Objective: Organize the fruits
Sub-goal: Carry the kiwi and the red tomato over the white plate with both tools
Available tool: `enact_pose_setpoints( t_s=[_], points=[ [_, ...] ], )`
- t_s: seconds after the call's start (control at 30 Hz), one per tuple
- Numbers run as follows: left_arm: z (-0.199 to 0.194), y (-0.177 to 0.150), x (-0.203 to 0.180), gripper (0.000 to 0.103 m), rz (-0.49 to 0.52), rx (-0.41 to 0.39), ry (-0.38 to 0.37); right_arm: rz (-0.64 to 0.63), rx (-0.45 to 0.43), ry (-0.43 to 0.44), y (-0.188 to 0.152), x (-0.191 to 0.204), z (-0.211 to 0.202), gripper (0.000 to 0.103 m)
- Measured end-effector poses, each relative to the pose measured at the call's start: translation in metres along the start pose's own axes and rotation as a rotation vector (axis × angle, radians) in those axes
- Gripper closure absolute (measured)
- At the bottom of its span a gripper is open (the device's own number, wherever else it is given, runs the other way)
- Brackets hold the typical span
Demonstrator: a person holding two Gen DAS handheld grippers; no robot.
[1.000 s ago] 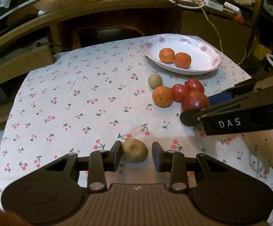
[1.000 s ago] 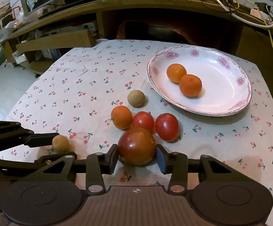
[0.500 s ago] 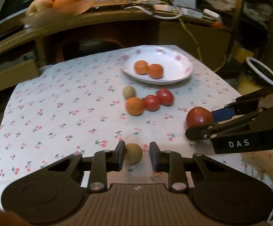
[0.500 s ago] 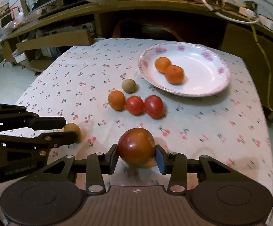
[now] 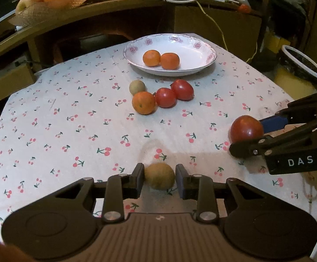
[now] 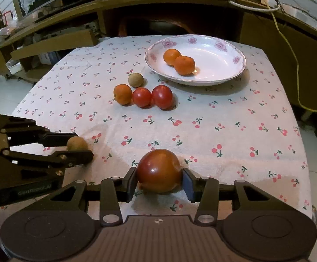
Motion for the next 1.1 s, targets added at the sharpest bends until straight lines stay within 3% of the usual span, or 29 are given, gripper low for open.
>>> enact_pose_setpoints(
  t_s=[0.07, 0.23, 0.57, 0.77, 0.83, 1.1],
  points=[
    [0.000, 0.000, -0.001, 0.065, 0.000, 0.001, 0.006, -0.010, -0.002, 0.006, 0.000, -0.001, -0.001, 0.056],
    [-0.004, -0.004, -0.006, 0.058, 0.029, 0.004, 0.014, -0.020, -0.014, 0.027, -0.003, -0.004, -0.004, 0.044],
    [-0.007, -0.008, -0.009, 0.058, 0.032, -0.012, 0.036, -0.022, -0.037, 0.029, -0.002, -0.008, -0.007, 0.043],
    [-0.009, -0.009, -0.008, 0.066, 0.011, 0.015, 0.016, -0.028, -0.029, 0.047, -0.001, -0.003, -0.004, 0.059],
    [-0.009, -0.007, -0.008, 0.069, 0.017, 0.016, 0.023, -0.042, -0.027, 0.034, 0.000, 0.002, -0.003, 0.060],
    [-0.009, 0.002, -0.011, 0.069, 0.003, 0.008, -0.001, -0.041, -0.024, 0.024, 0.002, 0.003, -0.004, 0.061]
  ],
)
Point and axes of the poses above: each gripper's, at about its wrist camera, not at the fingertips, and z roughly the way its jaws point, x to its left, y to its top, the point moved 4 cm from there along z, roughly the way its jaws point, and after that the axes turned 3 degrees about y, right-handed, at the moved point
